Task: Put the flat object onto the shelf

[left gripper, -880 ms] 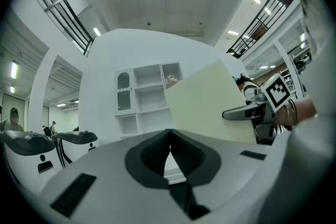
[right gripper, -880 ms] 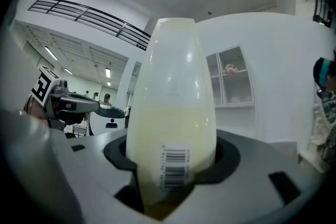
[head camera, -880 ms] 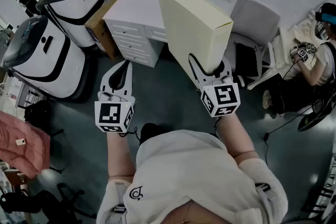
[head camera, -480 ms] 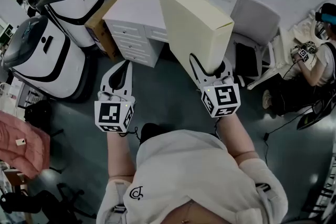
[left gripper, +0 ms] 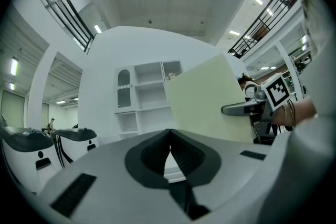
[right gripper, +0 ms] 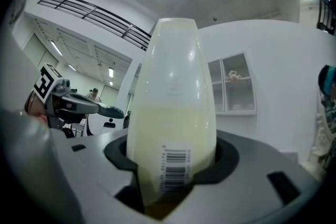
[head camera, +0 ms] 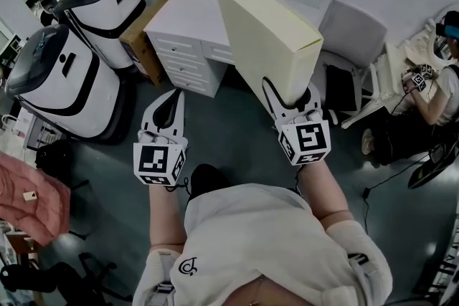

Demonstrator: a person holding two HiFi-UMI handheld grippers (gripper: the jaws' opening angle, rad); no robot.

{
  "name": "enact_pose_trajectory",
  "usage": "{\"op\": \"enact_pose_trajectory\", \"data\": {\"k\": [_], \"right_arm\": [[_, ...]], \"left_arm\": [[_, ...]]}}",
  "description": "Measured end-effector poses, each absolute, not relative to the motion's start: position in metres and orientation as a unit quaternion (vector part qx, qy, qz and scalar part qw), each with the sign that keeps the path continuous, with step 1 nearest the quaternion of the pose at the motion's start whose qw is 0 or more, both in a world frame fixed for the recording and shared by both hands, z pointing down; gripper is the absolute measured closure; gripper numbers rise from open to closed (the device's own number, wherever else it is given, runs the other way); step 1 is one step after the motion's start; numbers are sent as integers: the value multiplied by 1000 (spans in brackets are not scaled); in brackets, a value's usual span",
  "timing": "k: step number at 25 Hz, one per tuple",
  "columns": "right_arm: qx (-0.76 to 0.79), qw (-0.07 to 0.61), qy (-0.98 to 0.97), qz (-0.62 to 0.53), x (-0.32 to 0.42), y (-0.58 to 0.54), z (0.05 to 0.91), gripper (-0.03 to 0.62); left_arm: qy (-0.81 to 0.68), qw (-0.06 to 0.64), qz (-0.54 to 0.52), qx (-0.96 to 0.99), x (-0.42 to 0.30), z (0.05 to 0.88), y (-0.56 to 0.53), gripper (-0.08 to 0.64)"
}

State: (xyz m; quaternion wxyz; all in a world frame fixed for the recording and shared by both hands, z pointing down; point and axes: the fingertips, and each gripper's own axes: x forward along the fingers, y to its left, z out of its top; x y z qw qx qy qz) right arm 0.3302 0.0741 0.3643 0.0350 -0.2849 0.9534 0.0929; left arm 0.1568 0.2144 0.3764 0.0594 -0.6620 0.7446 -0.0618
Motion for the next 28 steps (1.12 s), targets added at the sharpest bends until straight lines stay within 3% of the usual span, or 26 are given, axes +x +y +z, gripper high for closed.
{"op": "enact_pose_trajectory", "data": {"k": [9,21,28], "right_arm": [[-298,39,949,94,263,36,364,333],[-380,43,920,90,105,-42,344,330],[-450,47,887,93,44,-79,330,328]], "left_arm": [[736,48,-59,-673,87,391,179,548],[697,59,-44,-713,-113,365,81,548],[635,70,-50,-768,-190,354,18,548]]}}
